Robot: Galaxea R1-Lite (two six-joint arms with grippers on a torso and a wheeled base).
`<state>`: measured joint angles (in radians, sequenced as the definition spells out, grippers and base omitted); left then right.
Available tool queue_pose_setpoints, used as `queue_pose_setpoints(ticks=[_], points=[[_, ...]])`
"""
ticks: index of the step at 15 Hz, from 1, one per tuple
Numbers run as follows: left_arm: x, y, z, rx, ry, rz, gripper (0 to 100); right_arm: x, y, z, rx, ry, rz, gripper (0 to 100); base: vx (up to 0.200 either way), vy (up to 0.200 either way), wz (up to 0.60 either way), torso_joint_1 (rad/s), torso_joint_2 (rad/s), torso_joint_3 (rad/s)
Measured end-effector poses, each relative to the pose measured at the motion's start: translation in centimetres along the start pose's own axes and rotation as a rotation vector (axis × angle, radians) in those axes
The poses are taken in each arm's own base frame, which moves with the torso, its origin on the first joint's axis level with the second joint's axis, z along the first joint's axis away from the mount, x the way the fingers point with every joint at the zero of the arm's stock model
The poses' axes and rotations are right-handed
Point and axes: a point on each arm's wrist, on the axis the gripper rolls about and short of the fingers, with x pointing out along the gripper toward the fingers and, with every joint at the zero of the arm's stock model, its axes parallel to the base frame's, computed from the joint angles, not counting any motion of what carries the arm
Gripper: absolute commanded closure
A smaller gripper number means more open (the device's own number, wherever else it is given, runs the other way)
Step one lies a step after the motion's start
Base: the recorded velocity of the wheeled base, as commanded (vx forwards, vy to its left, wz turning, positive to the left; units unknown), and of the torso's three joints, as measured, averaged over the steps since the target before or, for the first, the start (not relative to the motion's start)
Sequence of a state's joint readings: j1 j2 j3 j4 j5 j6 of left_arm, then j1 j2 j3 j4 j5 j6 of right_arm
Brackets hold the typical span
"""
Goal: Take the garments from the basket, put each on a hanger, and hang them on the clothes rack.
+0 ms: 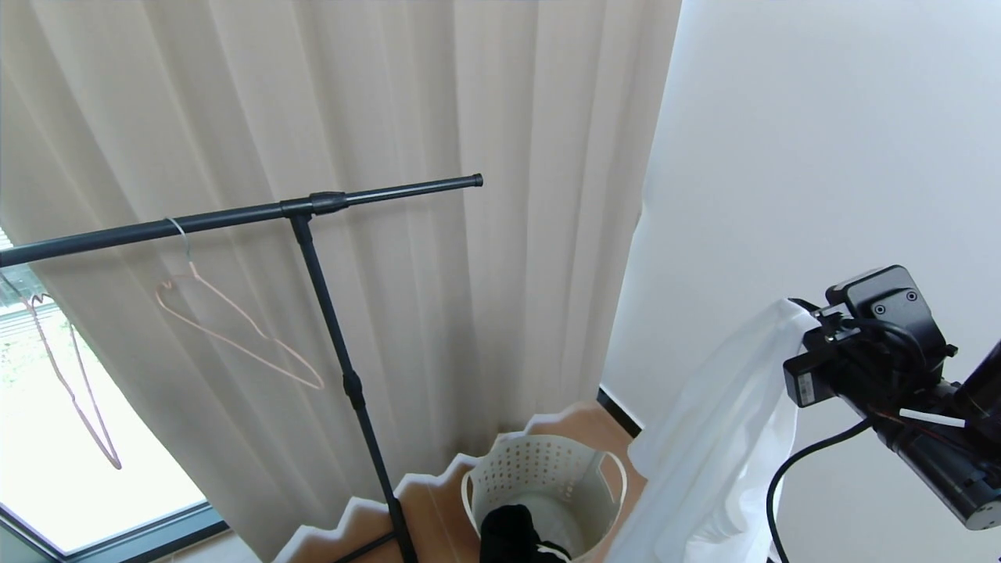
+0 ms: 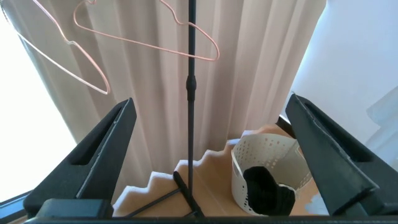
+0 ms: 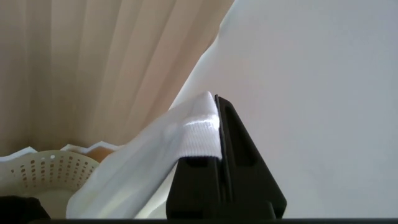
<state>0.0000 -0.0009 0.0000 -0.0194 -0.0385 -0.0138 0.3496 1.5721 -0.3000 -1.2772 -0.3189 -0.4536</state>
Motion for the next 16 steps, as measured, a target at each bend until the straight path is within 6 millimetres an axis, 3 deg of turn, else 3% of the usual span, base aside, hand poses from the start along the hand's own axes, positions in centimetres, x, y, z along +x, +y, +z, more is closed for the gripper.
queue_pose_setpoints(ticks=[6,9,16], points=[[0.00,0.00,0.01,0.000,-0.001,0.000,0,-0.27,0.07,-0.35,-0.010,0.011,0.009,100,0.000,0.000,0.00,0.160,-0.35,-0.186],[0.00,0.00,0.01,0.002,-0.001,0.000,0,-0.46,0.09,-0.50,-0.040,0.013,0.012,100,0.000,0.000,0.00,0.017,-0.05,-0.019],[0.00,0.01,0.02,0.002,-0.002,0.006,0,-0.75,-0.05,-0.45,-0.041,0.008,0.010,100,0.000,0.000,0.60,0.006,0.00,0.001]])
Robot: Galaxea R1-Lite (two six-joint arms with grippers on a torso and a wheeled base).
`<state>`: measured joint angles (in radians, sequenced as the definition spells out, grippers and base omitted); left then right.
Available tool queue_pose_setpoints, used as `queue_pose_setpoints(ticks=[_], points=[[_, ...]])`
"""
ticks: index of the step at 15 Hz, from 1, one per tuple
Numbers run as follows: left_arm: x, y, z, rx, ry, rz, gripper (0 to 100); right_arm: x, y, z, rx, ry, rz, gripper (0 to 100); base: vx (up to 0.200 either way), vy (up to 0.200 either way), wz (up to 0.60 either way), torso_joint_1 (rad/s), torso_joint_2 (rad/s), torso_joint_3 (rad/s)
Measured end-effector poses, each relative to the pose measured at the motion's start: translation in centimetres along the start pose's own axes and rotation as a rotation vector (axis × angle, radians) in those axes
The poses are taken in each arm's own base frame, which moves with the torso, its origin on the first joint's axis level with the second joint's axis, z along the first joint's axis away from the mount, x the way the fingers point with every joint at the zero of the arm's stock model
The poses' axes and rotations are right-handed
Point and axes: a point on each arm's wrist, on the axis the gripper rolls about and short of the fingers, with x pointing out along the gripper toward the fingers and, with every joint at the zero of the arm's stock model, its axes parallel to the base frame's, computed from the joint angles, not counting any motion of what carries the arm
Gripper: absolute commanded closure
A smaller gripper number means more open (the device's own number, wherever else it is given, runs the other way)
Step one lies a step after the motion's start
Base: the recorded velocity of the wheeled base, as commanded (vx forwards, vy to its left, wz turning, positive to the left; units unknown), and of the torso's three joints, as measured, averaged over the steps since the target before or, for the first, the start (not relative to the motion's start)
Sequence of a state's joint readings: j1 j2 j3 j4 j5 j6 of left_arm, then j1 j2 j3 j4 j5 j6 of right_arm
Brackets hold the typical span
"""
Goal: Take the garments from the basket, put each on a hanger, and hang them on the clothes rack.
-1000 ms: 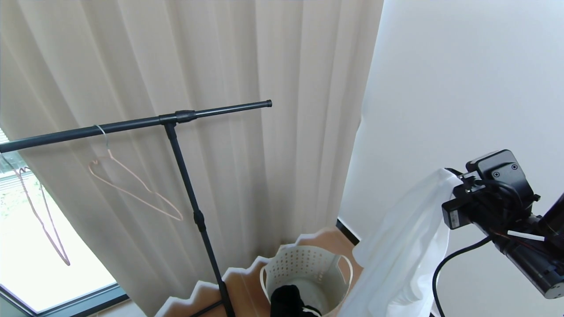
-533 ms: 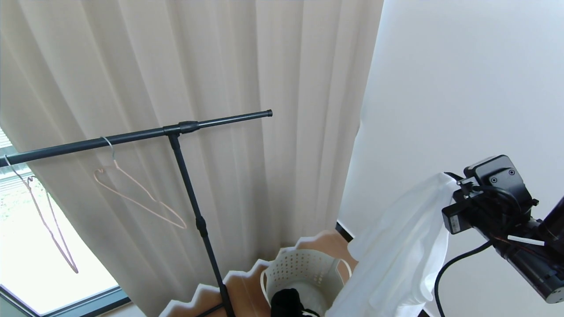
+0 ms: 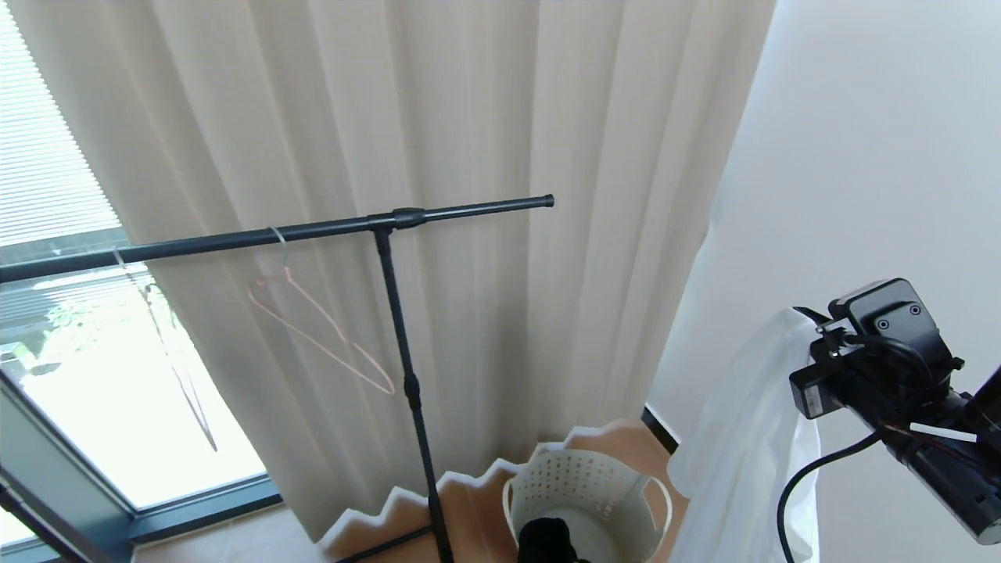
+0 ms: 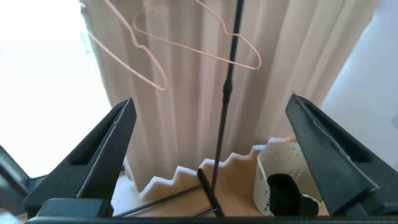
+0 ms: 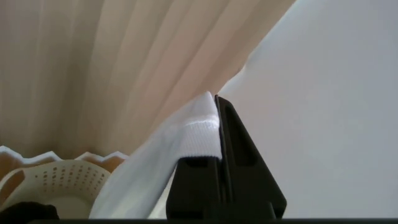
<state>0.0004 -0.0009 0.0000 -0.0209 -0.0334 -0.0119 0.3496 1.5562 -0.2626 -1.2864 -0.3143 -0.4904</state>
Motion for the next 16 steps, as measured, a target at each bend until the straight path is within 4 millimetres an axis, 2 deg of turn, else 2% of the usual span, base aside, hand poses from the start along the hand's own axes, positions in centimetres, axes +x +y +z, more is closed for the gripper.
queue_pose_setpoints(ticks=[2,6,8,9,13,14,16], points=[[0.00,0.00,0.00,-0.003,0.000,-0.001,0,-0.07,-0.04,0.01,0.000,-0.001,0.000,100,0.000,0.000,0.60,0.000,0.00,0.002],[0.00,0.00,0.00,-0.006,0.000,-0.003,0,-0.03,-0.14,0.05,0.001,-0.003,-0.004,100,0.000,0.000,0.00,0.000,0.00,0.000],[0.00,-0.01,0.01,-0.006,-0.001,-0.002,0,0.06,-0.33,0.04,0.001,-0.001,-0.014,100,-0.200,0.000,0.00,0.002,0.00,0.002],[0.00,0.00,0.00,-0.006,0.000,-0.002,0,0.08,-0.35,0.02,0.001,0.000,-0.014,100,-0.200,0.200,0.00,0.017,0.01,-0.002],[0.00,0.00,0.00,-0.007,0.000,-0.002,0,0.06,-0.31,-0.15,-0.002,0.004,-0.012,100,0.000,0.200,0.00,-0.004,0.00,0.001],[0.00,0.00,0.00,-0.008,0.000,-0.002,0,0.07,-0.24,-0.21,-0.003,0.002,0.003,100,0.000,0.000,0.00,0.000,0.00,0.000],[0.00,0.00,0.00,-0.007,0.000,-0.002,0,0.12,-0.20,-0.32,-0.002,0.007,0.010,100,0.000,0.000,0.60,0.024,0.00,-0.005]])
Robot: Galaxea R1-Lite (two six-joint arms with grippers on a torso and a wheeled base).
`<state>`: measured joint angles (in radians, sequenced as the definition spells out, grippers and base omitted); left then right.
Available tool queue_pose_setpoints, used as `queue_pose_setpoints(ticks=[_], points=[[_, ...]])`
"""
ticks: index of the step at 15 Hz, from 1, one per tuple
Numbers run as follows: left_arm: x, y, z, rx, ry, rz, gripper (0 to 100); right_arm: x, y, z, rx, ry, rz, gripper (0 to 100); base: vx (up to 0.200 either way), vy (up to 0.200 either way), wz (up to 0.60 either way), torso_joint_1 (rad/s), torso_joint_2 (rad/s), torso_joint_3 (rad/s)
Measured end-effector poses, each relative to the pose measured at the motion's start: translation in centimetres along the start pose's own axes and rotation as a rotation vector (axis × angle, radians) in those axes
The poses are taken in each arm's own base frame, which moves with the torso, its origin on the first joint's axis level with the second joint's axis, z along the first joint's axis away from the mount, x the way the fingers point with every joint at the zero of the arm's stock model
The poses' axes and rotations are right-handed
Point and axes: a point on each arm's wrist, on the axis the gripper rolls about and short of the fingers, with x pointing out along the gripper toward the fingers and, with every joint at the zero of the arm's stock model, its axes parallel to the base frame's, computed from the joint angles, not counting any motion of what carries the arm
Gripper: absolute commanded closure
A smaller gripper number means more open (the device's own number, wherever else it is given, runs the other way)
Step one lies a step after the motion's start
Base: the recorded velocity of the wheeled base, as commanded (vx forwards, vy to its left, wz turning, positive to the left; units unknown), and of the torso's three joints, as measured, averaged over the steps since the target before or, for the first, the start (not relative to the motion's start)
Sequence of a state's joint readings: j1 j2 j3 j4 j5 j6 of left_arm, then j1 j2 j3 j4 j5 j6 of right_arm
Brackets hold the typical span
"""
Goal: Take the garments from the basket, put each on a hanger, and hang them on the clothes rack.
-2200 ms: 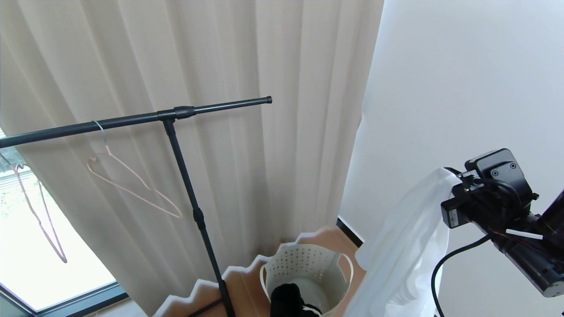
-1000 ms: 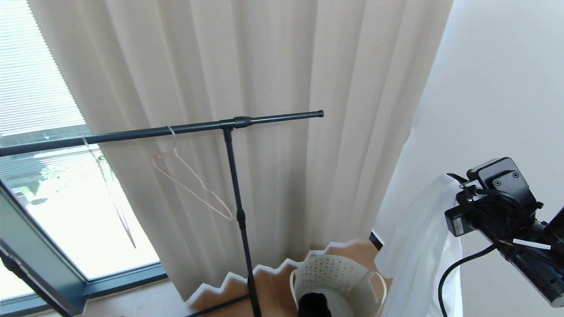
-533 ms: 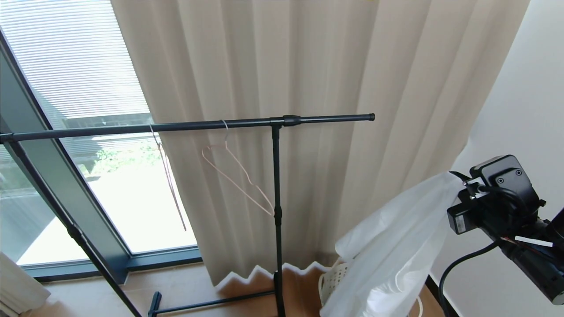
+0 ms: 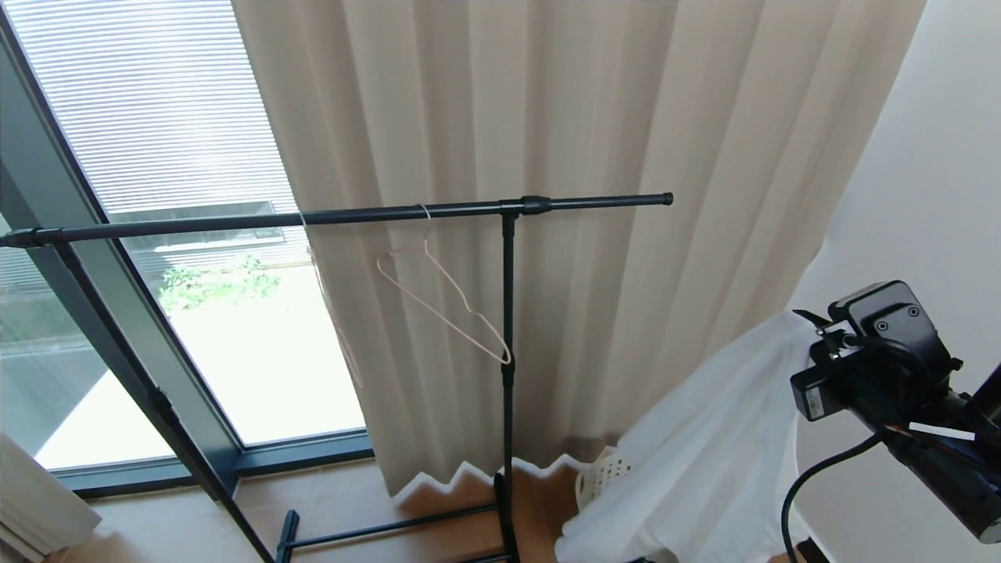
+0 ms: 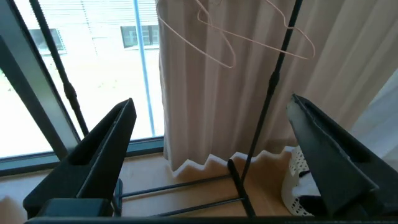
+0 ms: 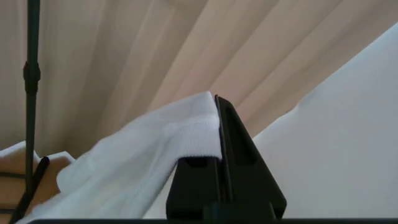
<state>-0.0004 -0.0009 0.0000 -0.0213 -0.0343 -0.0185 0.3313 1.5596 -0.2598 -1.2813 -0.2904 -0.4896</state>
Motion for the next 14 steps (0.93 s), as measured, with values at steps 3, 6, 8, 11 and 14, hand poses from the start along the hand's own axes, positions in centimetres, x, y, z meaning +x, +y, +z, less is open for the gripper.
queue_pose_setpoints(ticks=[3,6,8,11,14], points=[[0.00,0.00,0.00,0.000,0.000,0.000,0,-0.05,-0.05,-0.02,0.001,-0.002,-0.002,100,0.000,0.000,0.60,-0.001,0.00,0.004],[0.00,0.00,0.00,0.000,0.000,0.001,0,-0.22,-0.07,-0.01,-0.001,-0.005,-0.001,100,0.000,0.000,0.20,0.004,0.00,-0.001],[0.00,0.00,-0.01,0.000,0.001,0.001,0,-0.33,-0.14,0.07,0.000,-0.010,-0.002,100,0.000,0.000,0.00,0.000,0.00,0.000],[0.00,-0.01,-0.01,0.000,0.001,-0.002,0,-0.41,-0.19,0.13,0.000,-0.013,-0.002,100,0.000,0.133,0.00,0.002,0.00,0.003],[0.00,-0.01,0.00,0.000,0.000,-0.004,0,-0.39,-0.23,0.11,0.000,-0.011,-0.005,100,0.000,0.200,0.00,0.002,0.01,0.002]])
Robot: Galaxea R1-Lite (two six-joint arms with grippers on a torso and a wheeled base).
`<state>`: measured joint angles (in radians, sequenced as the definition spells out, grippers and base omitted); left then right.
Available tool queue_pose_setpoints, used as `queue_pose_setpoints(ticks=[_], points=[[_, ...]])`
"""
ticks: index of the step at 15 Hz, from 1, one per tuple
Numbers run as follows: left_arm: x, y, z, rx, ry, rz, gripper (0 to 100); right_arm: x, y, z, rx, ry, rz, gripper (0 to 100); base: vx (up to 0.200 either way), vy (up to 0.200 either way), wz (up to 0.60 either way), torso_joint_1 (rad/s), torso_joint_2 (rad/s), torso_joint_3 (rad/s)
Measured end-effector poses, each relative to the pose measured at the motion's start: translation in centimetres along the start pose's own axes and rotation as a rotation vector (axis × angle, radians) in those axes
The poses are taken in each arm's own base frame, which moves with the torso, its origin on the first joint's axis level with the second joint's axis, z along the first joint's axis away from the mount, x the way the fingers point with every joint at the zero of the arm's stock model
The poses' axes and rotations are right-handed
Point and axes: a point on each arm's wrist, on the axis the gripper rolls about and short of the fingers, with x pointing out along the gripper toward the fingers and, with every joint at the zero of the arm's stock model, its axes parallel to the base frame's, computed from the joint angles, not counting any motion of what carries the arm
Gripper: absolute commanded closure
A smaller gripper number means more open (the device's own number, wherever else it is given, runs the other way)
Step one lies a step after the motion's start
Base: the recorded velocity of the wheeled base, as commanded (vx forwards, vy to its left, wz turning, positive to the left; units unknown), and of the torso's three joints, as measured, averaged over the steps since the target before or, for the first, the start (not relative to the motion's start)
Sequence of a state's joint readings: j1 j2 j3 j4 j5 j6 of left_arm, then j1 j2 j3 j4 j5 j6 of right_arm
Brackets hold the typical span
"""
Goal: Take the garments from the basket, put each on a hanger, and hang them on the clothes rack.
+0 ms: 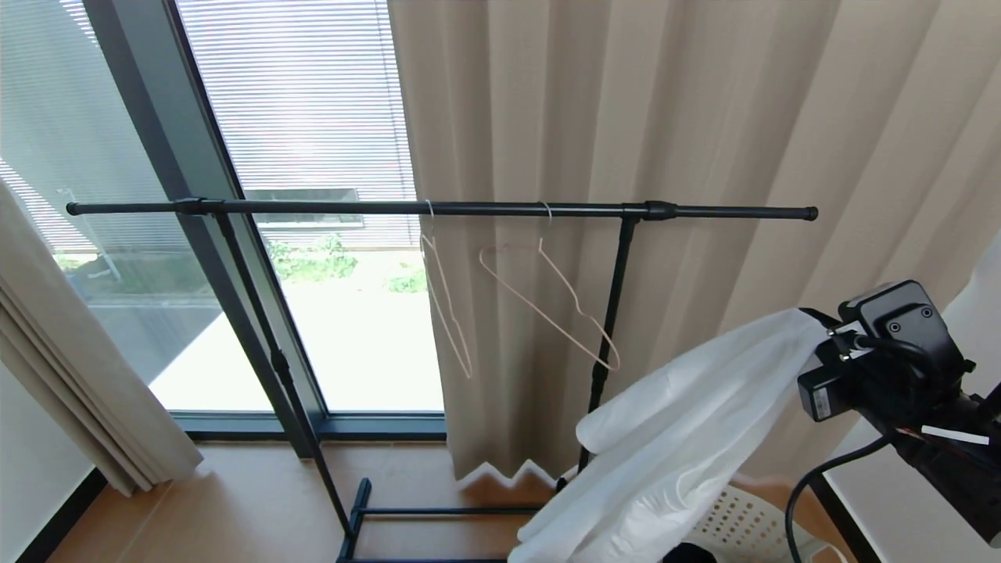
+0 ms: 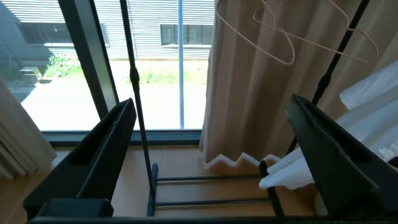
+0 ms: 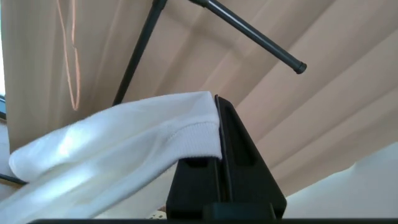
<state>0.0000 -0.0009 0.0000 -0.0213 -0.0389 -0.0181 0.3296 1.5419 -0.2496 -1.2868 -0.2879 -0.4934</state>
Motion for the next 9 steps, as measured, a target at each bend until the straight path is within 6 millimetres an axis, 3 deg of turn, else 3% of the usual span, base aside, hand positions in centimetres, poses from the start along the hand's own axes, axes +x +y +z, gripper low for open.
queue_pose_setpoints(ticks=[3,9], points=[[0.00,0.00,0.00,0.000,0.000,0.000,0,-0.01,0.03,0.02,0.000,-0.002,0.003,100,0.000,0.200,0.00,-0.001,0.00,0.004],[0.00,0.00,0.00,0.001,0.000,0.002,0,-0.14,-0.12,0.13,0.003,-0.008,-0.002,100,0.000,0.000,0.00,0.000,0.00,0.000]])
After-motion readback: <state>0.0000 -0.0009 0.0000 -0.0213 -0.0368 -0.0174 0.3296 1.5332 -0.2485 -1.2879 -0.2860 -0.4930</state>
